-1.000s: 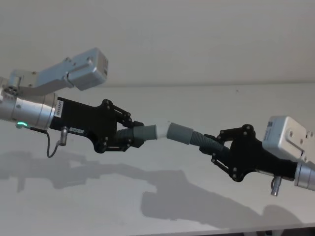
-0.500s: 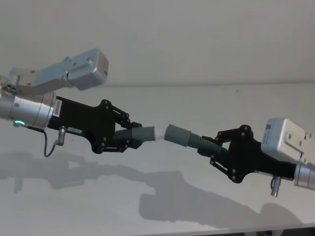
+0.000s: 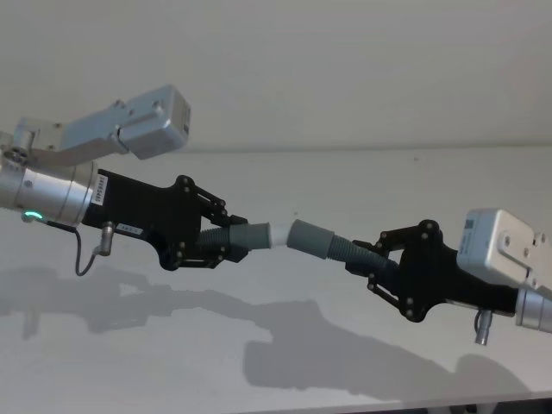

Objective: Use both hands to pick up one end of the pipe from the table, align the ends, and insert them.

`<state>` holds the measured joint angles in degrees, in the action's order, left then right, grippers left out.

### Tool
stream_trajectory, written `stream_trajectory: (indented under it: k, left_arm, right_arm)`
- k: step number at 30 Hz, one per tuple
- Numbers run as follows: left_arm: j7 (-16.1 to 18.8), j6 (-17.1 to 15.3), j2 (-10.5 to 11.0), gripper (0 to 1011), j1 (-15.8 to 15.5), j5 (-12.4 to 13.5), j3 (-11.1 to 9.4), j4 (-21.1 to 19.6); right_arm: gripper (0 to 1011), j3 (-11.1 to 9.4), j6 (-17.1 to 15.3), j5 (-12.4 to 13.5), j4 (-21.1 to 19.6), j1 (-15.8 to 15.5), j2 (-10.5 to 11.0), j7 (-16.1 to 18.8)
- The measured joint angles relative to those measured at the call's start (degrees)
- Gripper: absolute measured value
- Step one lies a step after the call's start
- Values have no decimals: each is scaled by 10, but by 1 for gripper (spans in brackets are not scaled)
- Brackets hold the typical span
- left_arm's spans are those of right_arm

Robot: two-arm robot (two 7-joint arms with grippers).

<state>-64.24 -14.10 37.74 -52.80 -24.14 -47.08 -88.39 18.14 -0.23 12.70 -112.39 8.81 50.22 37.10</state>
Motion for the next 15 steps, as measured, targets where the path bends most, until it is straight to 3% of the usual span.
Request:
stream_trajectory:
  k: [15]
  left_arm:
    - [0, -1, 1, 321, -1, 1, -1, -1]
  right_arm:
    - [173, 1, 1, 0, 0, 1, 1, 1]
